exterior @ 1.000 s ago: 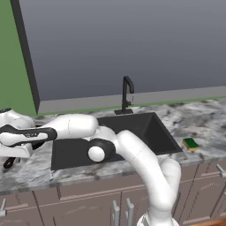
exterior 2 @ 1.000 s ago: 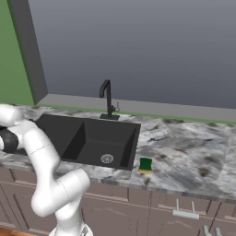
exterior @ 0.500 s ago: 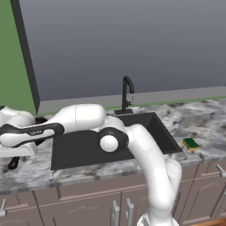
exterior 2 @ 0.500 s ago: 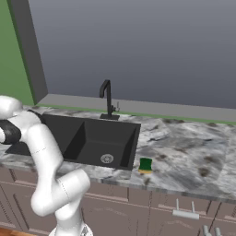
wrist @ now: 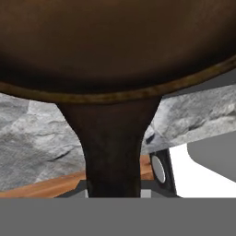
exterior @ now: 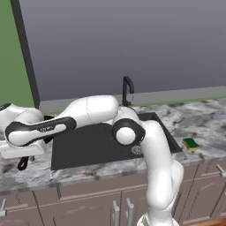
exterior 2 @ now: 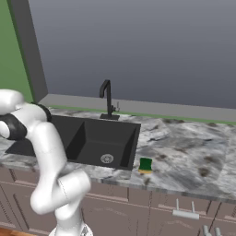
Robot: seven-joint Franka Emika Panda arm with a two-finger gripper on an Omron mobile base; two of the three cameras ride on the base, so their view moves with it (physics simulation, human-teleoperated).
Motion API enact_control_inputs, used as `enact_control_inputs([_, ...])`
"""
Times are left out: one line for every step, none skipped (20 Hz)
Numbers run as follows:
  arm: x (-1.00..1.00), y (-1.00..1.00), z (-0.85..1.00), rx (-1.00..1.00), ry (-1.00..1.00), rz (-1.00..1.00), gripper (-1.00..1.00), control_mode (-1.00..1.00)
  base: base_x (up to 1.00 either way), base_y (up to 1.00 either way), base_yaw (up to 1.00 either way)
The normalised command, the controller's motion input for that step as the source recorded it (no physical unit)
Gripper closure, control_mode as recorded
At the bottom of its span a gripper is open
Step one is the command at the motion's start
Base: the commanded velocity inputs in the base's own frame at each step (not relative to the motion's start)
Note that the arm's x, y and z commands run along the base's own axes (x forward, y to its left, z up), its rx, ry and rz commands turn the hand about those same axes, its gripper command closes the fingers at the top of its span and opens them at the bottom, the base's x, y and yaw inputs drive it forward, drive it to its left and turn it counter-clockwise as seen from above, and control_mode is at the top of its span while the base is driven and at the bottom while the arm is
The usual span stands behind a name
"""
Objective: Pick the pan and sponge and place them into the sink. Then turn on the water.
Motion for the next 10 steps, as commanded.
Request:
enact_control_inputs([-0.28, -0.59, 0.11, 0.04, 0.01, -0.01, 1.0, -1.0, 0.0, 0.0, 0.0])
enact_control_inputs([-0.27, -0.59, 0.11, 0.04, 0.01, -0.01, 1.0, -1.0, 0.0, 0.0, 0.0])
enact_control_inputs([-0.27, -0.59, 0.11, 0.04, 0.01, -0.01, 1.0, -1.0, 0.0, 0.0, 0.0])
enact_control_inputs([-0.27, -0.59, 0.11, 0.04, 0.01, -0.01, 1.0, -1.0, 0.0, 0.0, 0.0])
enact_control_inputs([-0.27, -0.59, 0.13, 0.04, 0.02, -0.01, 1.0, -1.0, 0.0, 0.0, 0.0])
enact_control_inputs([-0.25, -0.59, 0.14, 0.05, 0.02, -0.02, 1.0, -1.0, 0.0, 0.0, 0.0])
enact_control_inputs([-0.25, -0.59, 0.15, 0.05, 0.02, -0.01, 1.0, -1.0, 0.0, 0.0, 0.0])
enact_control_inputs([-0.25, -0.59, 0.15, 0.05, 0.03, -0.01, 1.0, -1.0, 0.0, 0.0, 0.0])
enact_control_inputs([-0.25, -0.59, 0.15, 0.05, 0.02, -0.01, 1.0, -1.0, 0.0, 0.0, 0.0])
enact_control_inputs([-0.24, -0.58, 0.13, 0.05, 0.01, -0.02, 1.0, -1.0, 0.0, 0.0, 0.0])
